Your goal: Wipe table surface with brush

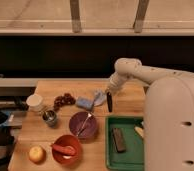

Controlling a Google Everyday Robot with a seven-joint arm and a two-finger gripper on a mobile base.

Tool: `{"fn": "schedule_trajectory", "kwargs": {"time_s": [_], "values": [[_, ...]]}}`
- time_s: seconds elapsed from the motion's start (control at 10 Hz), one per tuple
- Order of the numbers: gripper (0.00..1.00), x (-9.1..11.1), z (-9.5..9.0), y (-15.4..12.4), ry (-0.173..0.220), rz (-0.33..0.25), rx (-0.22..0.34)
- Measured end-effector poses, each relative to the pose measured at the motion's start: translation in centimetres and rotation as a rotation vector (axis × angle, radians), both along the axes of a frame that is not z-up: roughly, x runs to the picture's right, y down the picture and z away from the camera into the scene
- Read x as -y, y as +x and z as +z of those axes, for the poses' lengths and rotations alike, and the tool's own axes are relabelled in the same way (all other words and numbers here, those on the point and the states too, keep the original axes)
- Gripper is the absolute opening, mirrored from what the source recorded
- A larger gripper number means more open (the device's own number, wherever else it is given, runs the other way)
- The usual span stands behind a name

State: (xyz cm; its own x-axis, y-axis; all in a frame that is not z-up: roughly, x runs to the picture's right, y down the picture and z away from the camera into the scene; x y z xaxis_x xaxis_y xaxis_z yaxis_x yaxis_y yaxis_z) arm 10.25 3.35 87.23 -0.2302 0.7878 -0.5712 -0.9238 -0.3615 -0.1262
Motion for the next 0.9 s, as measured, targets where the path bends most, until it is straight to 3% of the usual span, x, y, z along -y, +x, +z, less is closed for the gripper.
{"fn": "schedule_trajectory", "kwargs": {"time_s": [0.2,0.4,0.6,0.9], "values": [[0.19,-1.6,-1.1,2.3,-0.018,-0.001,-0.030],[0.19,-2.8,-0.7,5.7,-0.048,0.021,-0.091],[0.19,-2.4,1.4,9.0,-0.066,0.042,-0.155],[0.19,-0.9,4.1,9.5,-0.073,0.044,-0.180]]}}
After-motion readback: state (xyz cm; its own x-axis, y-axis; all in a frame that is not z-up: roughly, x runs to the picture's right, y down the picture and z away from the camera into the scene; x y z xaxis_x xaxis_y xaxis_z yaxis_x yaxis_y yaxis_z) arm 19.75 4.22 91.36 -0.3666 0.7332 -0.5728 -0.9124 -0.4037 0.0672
